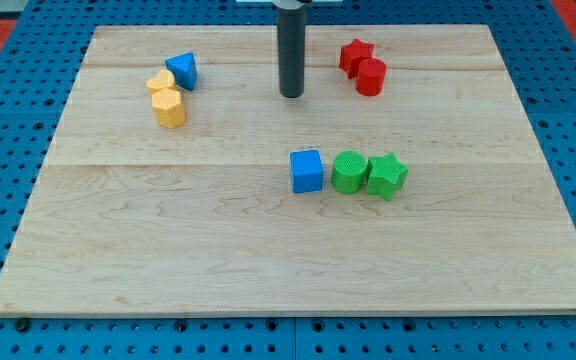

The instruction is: Point your arm to the blue triangle

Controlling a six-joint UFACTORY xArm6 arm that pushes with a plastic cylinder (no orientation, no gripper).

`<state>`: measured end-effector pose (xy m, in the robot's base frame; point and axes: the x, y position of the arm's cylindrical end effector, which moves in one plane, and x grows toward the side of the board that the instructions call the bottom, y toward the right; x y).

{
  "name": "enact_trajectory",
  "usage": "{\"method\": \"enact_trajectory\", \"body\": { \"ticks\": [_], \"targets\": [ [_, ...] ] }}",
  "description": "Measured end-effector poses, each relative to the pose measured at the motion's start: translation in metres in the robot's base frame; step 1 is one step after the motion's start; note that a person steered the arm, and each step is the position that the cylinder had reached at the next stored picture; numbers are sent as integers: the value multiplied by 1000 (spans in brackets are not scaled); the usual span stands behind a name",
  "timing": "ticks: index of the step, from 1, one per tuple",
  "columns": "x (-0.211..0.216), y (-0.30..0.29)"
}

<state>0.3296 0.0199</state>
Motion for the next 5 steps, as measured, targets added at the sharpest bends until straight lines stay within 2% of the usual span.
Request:
{"method": "enact_trajectory", "body": {
  "ticks": [1, 2, 3, 4, 5],
  "targets": [
    [-1, 59],
    [-9, 147],
    [-3, 188],
    [-36, 198],
    [-89, 200]
  ]
}}
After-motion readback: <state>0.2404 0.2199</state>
